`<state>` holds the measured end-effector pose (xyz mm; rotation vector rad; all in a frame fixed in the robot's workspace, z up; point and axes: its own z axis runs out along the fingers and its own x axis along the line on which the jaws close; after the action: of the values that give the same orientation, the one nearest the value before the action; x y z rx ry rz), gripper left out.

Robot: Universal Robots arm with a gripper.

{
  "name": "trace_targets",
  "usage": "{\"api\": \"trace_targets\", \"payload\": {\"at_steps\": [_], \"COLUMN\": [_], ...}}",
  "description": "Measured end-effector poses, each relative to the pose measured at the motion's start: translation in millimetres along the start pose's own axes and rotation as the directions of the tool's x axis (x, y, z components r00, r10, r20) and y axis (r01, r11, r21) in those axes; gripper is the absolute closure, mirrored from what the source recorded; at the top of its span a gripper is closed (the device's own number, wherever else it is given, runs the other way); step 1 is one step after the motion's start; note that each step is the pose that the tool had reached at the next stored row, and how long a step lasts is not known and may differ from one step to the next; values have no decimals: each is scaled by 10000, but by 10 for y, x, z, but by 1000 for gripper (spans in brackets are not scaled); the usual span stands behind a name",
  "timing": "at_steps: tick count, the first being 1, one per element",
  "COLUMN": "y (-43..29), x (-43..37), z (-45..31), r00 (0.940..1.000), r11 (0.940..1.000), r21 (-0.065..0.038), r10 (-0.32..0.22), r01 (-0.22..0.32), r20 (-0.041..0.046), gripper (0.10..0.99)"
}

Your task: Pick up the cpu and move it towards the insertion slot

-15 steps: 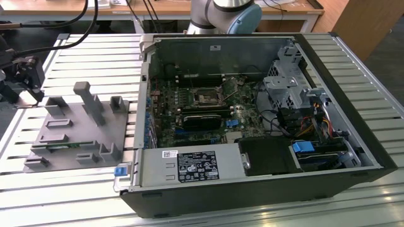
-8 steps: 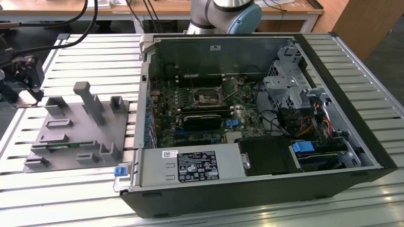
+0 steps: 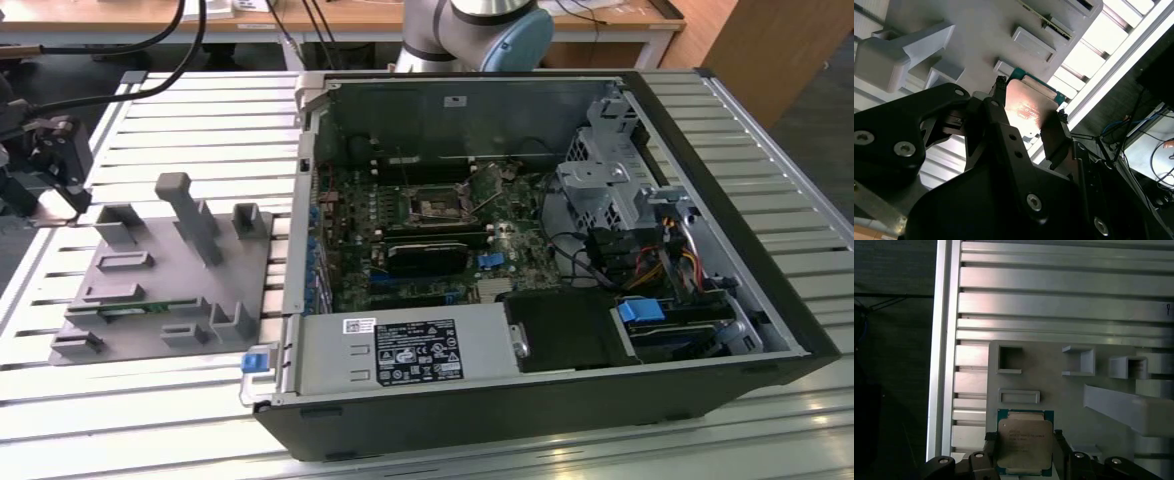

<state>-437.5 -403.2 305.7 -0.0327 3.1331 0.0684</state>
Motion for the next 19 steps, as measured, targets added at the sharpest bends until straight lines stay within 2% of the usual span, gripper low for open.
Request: {"api": "trace_targets", "payload": {"at_steps": [19], "y": [2], "x": [0], "z": [-55], "r00": [10000], "r11": [10000], "r21": [-1], "r10": [0], "r01": [0], "r20": [0], "gripper": [561]}}
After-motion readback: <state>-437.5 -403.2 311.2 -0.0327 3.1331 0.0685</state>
